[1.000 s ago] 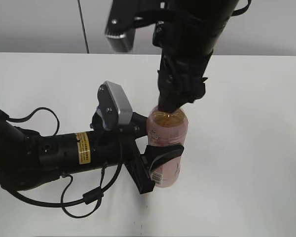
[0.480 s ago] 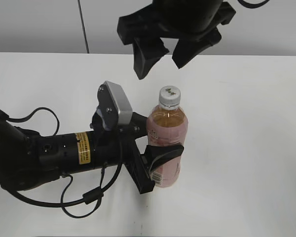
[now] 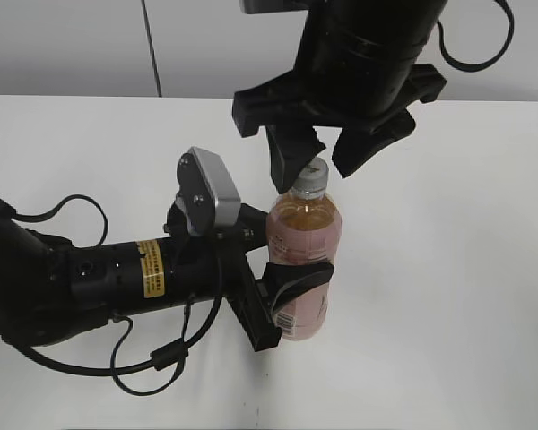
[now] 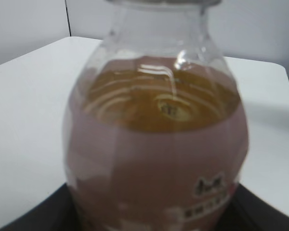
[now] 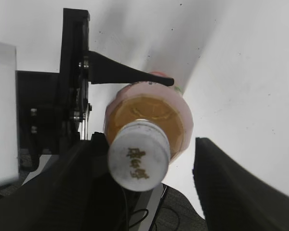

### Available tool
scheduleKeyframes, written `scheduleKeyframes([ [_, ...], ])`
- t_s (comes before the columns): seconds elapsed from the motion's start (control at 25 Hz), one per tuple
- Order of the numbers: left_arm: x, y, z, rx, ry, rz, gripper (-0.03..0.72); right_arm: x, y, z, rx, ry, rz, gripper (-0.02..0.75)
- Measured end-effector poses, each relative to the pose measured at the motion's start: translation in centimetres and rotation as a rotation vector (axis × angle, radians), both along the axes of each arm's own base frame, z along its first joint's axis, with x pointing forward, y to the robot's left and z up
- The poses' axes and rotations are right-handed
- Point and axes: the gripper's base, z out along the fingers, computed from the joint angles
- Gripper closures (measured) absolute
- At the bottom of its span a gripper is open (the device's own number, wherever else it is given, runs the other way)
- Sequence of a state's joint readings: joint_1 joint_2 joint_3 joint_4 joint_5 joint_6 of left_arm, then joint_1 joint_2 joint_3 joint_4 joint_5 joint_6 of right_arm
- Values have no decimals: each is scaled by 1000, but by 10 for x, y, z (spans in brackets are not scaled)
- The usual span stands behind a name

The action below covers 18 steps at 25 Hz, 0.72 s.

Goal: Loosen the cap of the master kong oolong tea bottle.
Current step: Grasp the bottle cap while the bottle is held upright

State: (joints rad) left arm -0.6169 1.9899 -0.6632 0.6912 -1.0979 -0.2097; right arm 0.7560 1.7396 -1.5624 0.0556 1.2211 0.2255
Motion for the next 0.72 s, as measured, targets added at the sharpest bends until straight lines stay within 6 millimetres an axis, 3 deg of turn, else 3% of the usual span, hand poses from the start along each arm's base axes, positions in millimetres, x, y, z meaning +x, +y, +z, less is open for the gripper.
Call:
scheduleKeyframes([
  [0.16, 0, 0, 0, 0, 0, 0, 297, 0, 0, 1, 3, -2, 0, 326],
  [0.28, 0, 0, 0, 0, 0, 0, 297, 0, 0, 1, 4, -1, 1, 456],
  [0.4, 0, 0, 0, 0, 0, 1, 297, -1, 0, 1, -5, -15, 73, 468],
  [0.52, 0, 0, 0, 0, 0, 1, 297, -1, 0, 1, -48, -78, 353, 468],
  [0.72, 0, 0, 0, 0, -1, 1, 297, 0, -1, 3, -169, -248, 1061, 468],
])
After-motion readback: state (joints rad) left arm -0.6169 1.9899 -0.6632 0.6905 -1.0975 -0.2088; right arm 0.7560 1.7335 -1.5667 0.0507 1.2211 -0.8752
